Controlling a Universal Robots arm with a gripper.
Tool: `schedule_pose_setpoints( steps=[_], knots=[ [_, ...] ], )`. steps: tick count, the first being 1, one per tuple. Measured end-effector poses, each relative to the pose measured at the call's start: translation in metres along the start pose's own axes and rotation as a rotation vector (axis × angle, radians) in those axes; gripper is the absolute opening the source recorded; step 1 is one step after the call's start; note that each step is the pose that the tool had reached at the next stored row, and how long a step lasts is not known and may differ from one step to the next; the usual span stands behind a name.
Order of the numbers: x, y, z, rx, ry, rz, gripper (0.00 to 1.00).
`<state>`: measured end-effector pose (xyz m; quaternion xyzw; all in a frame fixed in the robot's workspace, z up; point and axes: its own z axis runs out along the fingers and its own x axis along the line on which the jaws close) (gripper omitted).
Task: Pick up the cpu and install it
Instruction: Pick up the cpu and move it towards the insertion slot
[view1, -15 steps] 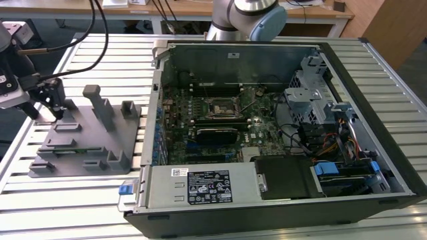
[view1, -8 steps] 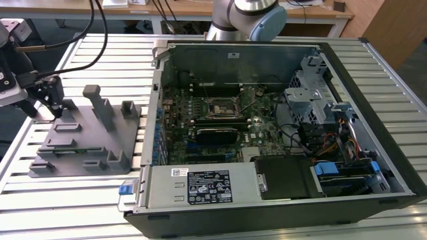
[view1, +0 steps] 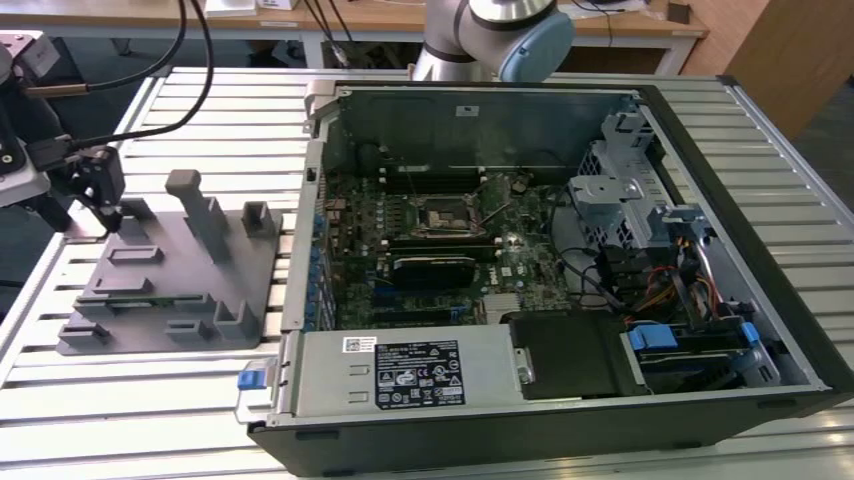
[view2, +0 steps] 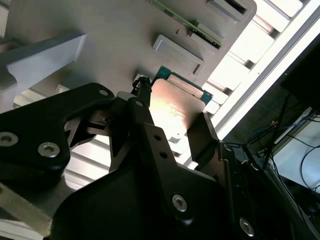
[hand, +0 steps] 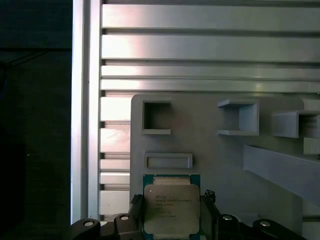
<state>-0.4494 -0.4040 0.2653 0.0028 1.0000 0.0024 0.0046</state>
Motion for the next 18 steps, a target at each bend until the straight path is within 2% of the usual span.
schedule_pose_setpoints(
  steps=[18],
  knots=[
    [-0.0002, 0.0004, -0.0169, -0.0001, -0.0001, 0.000, 0.54]
  ],
)
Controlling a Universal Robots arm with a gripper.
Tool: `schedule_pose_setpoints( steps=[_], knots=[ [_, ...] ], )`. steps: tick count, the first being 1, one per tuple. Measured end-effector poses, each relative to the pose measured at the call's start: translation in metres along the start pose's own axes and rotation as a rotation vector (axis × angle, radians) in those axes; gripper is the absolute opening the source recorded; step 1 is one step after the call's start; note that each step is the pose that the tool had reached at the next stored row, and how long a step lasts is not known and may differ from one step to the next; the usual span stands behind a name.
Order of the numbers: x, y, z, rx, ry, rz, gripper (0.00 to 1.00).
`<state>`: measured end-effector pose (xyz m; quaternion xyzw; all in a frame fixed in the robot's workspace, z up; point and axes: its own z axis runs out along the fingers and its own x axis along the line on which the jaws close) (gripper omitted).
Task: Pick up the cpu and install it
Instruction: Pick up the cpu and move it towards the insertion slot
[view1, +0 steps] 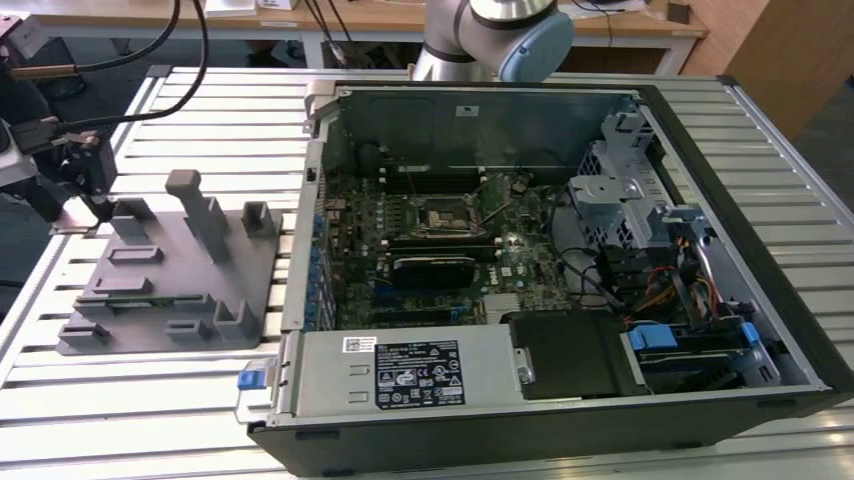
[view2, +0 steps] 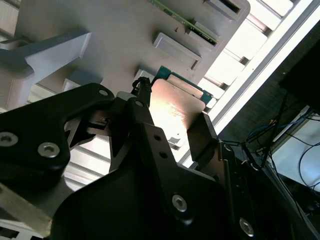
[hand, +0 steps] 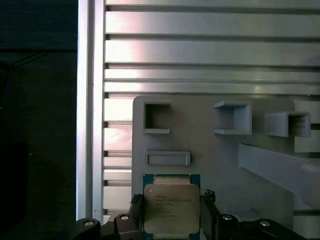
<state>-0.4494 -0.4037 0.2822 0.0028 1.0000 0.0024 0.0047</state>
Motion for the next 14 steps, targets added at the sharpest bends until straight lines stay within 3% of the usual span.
schedule_pose_setpoints(
  steps=[14],
  knots=[
    [-0.0001, 0.0004, -0.0137, 0.0000, 0.0000, 0.000, 0.54]
  ],
)
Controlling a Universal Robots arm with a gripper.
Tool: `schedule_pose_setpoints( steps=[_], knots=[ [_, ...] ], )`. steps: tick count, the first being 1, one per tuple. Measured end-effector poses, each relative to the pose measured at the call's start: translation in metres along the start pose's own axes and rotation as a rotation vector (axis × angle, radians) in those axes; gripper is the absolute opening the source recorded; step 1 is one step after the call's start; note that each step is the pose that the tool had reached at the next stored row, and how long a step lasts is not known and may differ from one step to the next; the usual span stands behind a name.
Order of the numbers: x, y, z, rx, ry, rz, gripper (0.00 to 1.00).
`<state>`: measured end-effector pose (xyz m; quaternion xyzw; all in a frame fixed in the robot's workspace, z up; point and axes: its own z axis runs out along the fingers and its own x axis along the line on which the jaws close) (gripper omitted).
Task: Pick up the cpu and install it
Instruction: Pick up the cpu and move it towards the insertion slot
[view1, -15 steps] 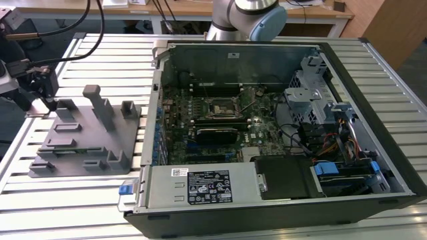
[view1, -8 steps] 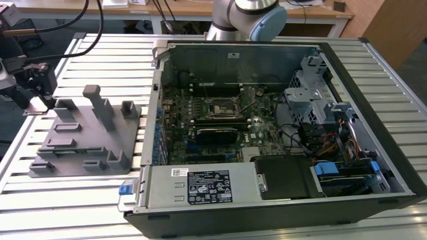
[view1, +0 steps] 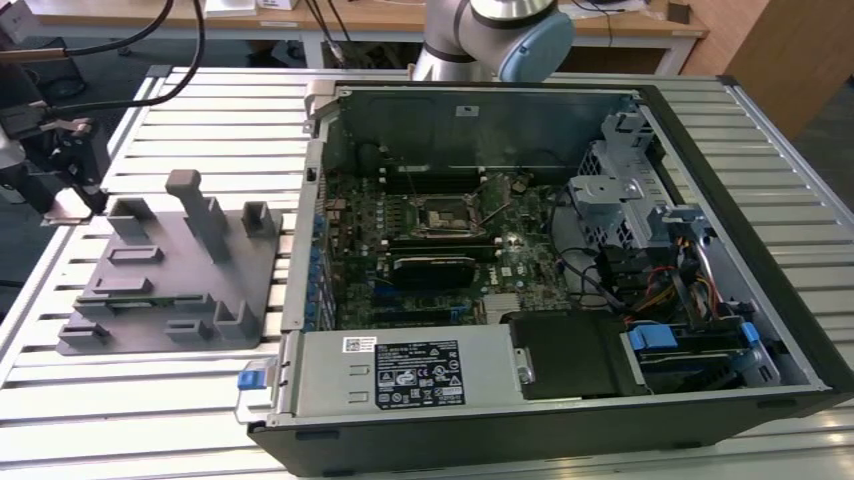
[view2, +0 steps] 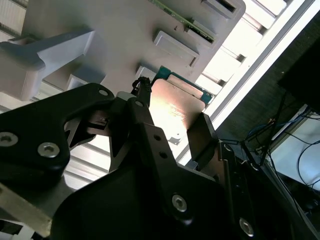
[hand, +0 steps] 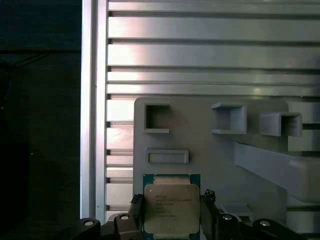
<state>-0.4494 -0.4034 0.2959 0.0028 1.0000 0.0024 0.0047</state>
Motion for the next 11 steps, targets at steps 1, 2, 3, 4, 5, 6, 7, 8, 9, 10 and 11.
schedule_pose_setpoints(
  steps=[1, 2, 3, 4, 5, 6, 7, 8, 9, 10, 11],
  knots=[
    [0.0000, 0.0000, -0.0010, 0.0000, 0.0000, 0.000, 0.54],
    [0.0000, 0.0000, -0.0020, 0.0000, -0.0001, 0.000, 0.54],
    [0.0000, 0.0001, -0.0031, 0.0000, 0.0000, 0.000, 0.54],
    [-0.0001, 0.0001, -0.0042, 0.0000, -0.0001, 0.000, 0.54],
    [-0.0001, 0.0001, -0.0053, -0.0001, 0.0000, 0.000, 0.54],
    [-0.0001, 0.0001, -0.0064, 0.0000, -0.0001, 0.000, 0.54],
    [-0.0001, 0.0001, -0.0076, 0.0000, -0.0001, 0.000, 0.54],
    [-0.0001, 0.0001, -0.0088, 0.0000, 0.0000, 0.000, 0.54],
    [-0.0001, 0.0002, -0.0099, 0.0000, -0.0001, 0.000, 0.54],
    [-0.0001, 0.0002, -0.0110, 0.0000, 0.0000, 0.000, 0.54],
    [-0.0001, 0.0002, -0.0123, 0.0000, -0.0001, 0.000, 0.54]
  ],
)
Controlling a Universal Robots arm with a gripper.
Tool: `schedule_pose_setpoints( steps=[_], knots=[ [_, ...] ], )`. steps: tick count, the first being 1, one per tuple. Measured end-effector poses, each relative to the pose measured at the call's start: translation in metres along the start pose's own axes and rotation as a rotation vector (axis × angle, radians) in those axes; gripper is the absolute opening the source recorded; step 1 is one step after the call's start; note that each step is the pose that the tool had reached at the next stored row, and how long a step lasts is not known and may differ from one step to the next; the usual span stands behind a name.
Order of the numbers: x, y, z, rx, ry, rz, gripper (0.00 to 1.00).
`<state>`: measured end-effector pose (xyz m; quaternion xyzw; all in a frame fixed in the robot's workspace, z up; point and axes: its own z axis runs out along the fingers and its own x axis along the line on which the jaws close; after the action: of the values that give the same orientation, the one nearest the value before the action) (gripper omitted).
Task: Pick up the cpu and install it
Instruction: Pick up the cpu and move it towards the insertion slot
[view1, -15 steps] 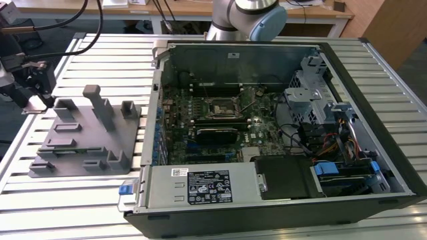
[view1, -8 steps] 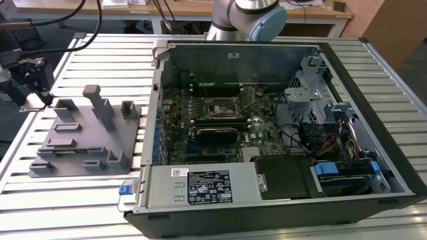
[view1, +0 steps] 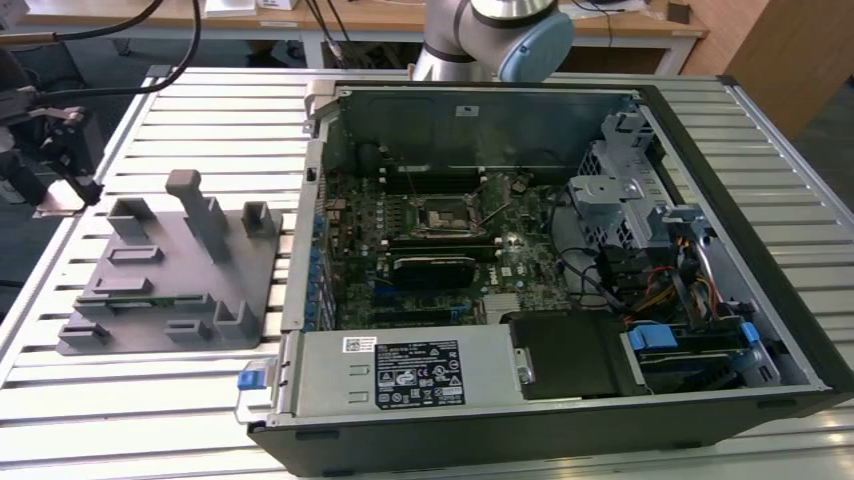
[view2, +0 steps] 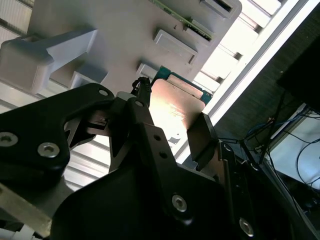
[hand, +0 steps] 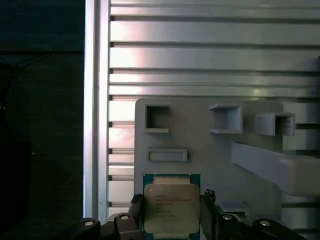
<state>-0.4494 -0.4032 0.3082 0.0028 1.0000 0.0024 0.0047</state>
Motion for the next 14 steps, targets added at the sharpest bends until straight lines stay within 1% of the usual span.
schedule_pose_setpoints(
  steps=[7, 14],
  knots=[
    [-0.0001, 0.0001, -0.0083, 0.0001, 0.0001, 0.000, 0.54],
    [-0.0002, 0.0002, -0.0194, 0.0000, -0.0001, 0.000, 0.54]
  ],
)
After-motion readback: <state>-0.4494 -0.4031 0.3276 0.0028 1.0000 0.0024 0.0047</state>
